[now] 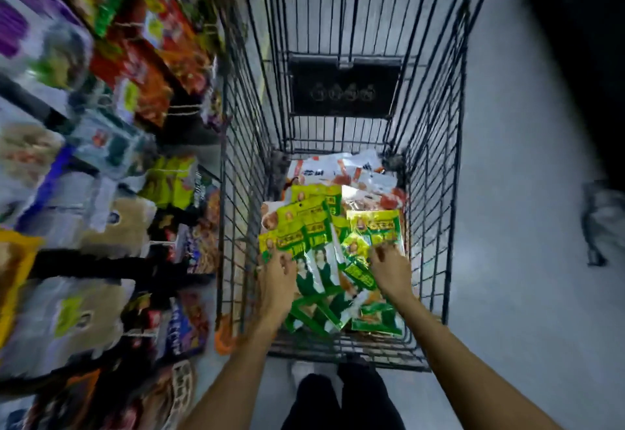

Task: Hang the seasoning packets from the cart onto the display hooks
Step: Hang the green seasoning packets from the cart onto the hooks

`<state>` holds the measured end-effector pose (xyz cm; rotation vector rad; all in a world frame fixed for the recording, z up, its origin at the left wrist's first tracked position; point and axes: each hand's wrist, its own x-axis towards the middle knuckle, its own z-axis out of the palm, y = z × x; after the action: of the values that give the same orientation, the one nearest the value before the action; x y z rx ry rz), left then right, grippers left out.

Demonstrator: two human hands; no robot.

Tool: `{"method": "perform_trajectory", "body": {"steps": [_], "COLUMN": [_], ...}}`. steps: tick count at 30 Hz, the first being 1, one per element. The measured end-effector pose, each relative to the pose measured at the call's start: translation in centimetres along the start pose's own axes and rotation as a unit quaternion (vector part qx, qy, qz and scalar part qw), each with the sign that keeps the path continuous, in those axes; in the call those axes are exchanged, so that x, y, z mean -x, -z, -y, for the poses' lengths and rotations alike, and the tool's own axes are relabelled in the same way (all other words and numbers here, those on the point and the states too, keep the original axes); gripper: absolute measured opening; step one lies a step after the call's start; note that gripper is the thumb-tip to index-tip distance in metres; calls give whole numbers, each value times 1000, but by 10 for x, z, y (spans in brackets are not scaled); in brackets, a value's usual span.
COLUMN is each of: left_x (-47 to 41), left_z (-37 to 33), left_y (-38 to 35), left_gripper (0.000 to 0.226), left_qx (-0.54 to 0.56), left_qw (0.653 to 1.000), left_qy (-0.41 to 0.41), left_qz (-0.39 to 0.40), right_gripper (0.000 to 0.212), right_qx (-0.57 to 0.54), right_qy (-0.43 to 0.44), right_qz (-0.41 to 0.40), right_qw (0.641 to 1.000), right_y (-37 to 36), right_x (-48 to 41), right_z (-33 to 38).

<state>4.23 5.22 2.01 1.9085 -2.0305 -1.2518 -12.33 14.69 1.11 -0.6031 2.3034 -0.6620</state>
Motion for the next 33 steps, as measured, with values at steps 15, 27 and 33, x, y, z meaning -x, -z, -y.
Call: {"method": "perform_trajectory", "body": {"steps": [15,27,33], "left_x": [-41,-52,-55], "left_z": [50,54,59], "left_y": [-53,-59,-52], "left_gripper": [51,65,45], "left_qx": [-125,23,180], "left_qw": [978,987,966], "left_qy": [164,159,183], "left_qz": [-4,-26,35], "right_gripper": [16,15,35], "right_qx": [-67,-151,-242], "right_qy": [-82,-169,-176], "right_qz": [13,-55,-29], "right_qw": [994,973,954], "right_y": [-97,-66,-72], "right_x": [-21,-26,-29], "right_z": [-2,-54,-51]}}
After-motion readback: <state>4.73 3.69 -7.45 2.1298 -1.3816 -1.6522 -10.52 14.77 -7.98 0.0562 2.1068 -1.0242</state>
